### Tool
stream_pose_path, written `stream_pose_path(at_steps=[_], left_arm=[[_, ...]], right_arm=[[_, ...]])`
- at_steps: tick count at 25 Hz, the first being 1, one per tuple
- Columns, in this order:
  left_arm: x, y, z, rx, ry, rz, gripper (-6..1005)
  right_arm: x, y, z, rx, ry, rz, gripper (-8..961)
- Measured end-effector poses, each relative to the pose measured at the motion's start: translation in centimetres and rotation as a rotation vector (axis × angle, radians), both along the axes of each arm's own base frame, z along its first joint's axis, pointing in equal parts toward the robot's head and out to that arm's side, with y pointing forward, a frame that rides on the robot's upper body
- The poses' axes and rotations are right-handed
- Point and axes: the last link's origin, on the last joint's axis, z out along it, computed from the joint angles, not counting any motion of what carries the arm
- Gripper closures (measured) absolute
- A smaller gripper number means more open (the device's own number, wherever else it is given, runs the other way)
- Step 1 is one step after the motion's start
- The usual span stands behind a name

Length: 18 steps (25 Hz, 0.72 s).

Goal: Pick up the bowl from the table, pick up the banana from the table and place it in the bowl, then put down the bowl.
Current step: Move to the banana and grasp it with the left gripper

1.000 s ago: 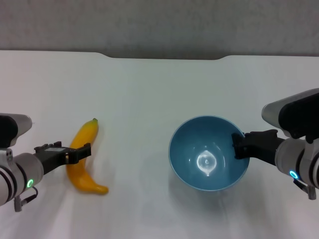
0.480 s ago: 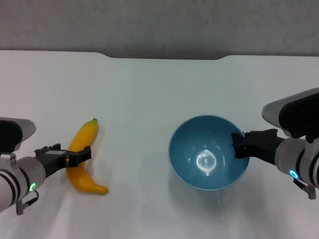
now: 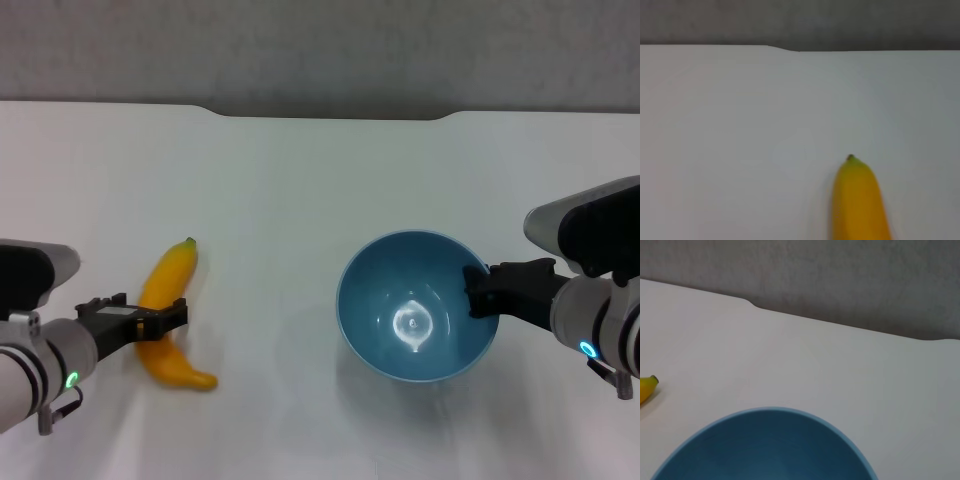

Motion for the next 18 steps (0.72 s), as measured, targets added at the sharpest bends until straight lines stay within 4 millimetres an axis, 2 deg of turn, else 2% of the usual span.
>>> stream_pose_path(at_steps=[18], left_arm=[[0.2, 0.8, -1.4, -0.048, 0.006, 0.013, 106]], right_arm=[[-0.2, 0.0, -0.1, -0.002, 0.001, 0.006, 897]])
